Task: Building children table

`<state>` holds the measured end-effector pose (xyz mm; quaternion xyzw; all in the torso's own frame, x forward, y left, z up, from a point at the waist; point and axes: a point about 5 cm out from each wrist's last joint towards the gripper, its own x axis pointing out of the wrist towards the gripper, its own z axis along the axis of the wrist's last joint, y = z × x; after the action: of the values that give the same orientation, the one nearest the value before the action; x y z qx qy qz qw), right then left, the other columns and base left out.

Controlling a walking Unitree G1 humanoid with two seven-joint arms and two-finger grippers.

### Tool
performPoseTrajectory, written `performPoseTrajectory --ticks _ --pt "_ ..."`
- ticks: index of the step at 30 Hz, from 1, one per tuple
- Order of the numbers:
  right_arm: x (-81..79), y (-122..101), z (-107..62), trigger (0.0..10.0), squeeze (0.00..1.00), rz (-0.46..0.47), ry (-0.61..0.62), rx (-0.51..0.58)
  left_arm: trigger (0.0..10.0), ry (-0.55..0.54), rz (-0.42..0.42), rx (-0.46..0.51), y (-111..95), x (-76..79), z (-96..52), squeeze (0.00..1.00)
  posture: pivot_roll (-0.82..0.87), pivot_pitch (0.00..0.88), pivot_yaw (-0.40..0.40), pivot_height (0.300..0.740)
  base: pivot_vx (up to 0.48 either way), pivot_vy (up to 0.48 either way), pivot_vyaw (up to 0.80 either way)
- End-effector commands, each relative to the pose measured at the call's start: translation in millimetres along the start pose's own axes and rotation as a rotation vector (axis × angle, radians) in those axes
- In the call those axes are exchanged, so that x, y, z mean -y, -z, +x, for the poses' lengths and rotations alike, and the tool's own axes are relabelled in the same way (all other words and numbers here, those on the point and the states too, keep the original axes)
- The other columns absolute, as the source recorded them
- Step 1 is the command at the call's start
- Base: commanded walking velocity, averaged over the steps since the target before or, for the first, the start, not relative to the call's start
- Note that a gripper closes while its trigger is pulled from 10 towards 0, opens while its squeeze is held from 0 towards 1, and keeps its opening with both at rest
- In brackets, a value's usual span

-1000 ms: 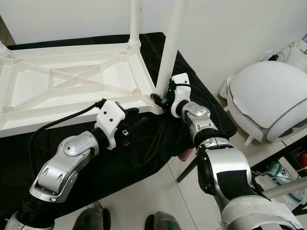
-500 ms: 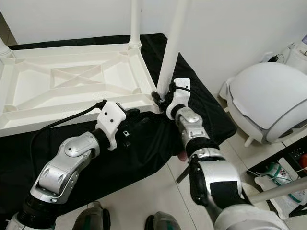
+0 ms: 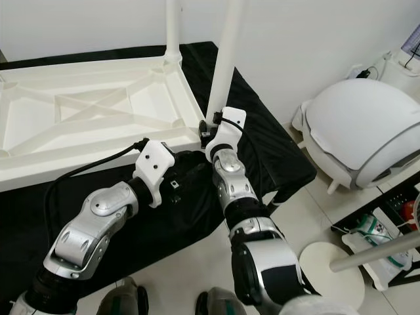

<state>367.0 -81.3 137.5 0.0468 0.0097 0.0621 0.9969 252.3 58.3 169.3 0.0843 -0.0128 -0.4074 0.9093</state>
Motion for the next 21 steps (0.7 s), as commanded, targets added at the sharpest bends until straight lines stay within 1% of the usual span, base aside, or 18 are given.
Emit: performPoseTrajectory --ticks 1,2,3,6,7,9,10,11,12,13,14,15,16,17,18,19,20,21 --pt "2.1 9.5 -4.8 5.6 0.0 0.045 -0.006 -0.044 10.0 -0.014 -0.005 0.004 -1.2 0.9 -2.1 0.0 0.0 0.036 -0.08 0.74 0.0 0.0 0.0" --pt "2.1 9.5 -4.8 5.6 0.0 0.045 -0.006 -0.044 10.0 -0.014 -0.005 0.004 -1.2 0.9 -2.1 0.0 0.0 0.036 -0.08 0.74 0.0 0.0 0.0" --pt "3.9 8.5 -5.8 10.0 1.0 0.053 -0.03 -0.038 10.0 -0.015 -0.005 0.004 -1.2 0.8 -2.4 0.0 0.0 0.036 -0.08 0.74 0.0 0.0 0.0" --pt "5.9 7.8 -6.8 10.0 1.0 0.054 -0.05 -0.034 10.0 -0.015 -0.005 0.004 -1.0 0.9 -2.7 0.0 0.0 0.035 -0.079 0.74 0.0 0.0 0.0" --pt "9.0 6.7 -6.8 10.0 1.0 0.053 -0.078 -0.03 10.0 -0.016 -0.004 0.003 -1.0 0.6 -2.6 0.0 0.0 0.034 -0.08 0.74 0.0 0.0 0.0" --pt "25.8 3.3 -3.9 10.0 1.0 0.016 -0.167 -0.023 10.0 -0.019 -0.002 0.004 -1.6 -0.8 -2.3 0.0 0.0 0.032 -0.079 0.74 0.0 0.0 0.0" --pt "34.5 2.6 -2.5 10.0 0.93 -0.014 -0.217 -0.031 10.0 -0.019 -0.001 0.004 -1.7 -1.2 -2.1 0.0 0.0 0.031 -0.077 0.74 0.0 0.0 0.0" --pt "34.5 2.6 -2.5 10.0 0.93 -0.014 -0.217 -0.031 10.0 -0.019 -0.001 0.004 -1.7 -1.2 -2.1 0.0 0.0 0.031 -0.077 0.74 0.0 0.0 0.0" --pt "39.9 2.3 -1.9 10.0 0.93 -0.032 -0.247 -0.038 10.0 -0.019 0.0 0.004 -1.7 -1.5 -1.9 0.0 0.0 0.03 -0.076 0.74 0.0 0.0 0.0" --pt "39.9 2.3 -1.9 10.0 0.93 -0.032 -0.247 -0.038 10.0 -0.019 0.0 0.004 -1.7 -1.5 -1.9 0.0 0.0 0.03 -0.076 0.74 0.0 0.0 0.0" --pt "46.4 1.1 -1.0 10.0 0.0 -0.06 -0.282 -0.049 10.0 -0.017 0.001 0.005 -1.9 -1.3 -1.5 0.0 0.0 0.027 -0.074 0.74 0.0 0.0 0.0" --pt "46.4 1.1 -1.0 10.0 0.0 -0.06 -0.282 -0.049 10.0 -0.017 0.001 0.005 -1.9 -1.3 -1.5 0.0 0.0 0.027 -0.074 0.74 0.0 0.0 0.0" --pt "50.5 0.1 -0.6 10.0 0.0 -0.077 -0.303 -0.055 10.0 -0.016 0.002 0.005 -2.1 -1.1 -1.3 0.0 0.0 0.027 -0.074 0.74 0.0 0.0 0.0" --pt "54.6 -3.4 0.9 10.0 0.0 -0.128 -0.348 -0.055 10.0 -0.015 0.004 0.007 -2.5 -1.7 -0.8 0.0 0.0 0.022 -0.071 0.74 0.0 0.0 0.0" --pt "54.6 -3.4 0.9 10.0 0.0 -0.128 -0.348 -0.055 10.0 -0.015 0.004 0.007 -2.5 -1.7 -0.8 0.0 0.0 0.022 -0.071 0.74 0.0 0.0 0.0" --pt "57.8 -7.1 3.1 10.0 0.0 -0.165 -0.384 -0.06 10.0 -0.015 0.007 0.008 -3.1 -2.6 -0.7 0.0 0.01 0.019 -0.071 0.74 0.0 0.0 0.0" --pt "57.8 -7.1 3.1 10.0 0.0 -0.165 -0.384 -0.06 10.0 -0.015 0.007 0.008 -3.1 -2.6 -0.7 0.0 0.01 0.019 -0.071 0.74 0.0 0.0 0.0" --pt "58.3 -11.0 5.4 10.0 0.0 -0.19 -0.418 -0.062 10.0 -0.017 0.011 0.008 -3.6 -3.7 -0.8 0.0 0.01 0.016 -0.071 0.74 0.0 0.0 0.0"
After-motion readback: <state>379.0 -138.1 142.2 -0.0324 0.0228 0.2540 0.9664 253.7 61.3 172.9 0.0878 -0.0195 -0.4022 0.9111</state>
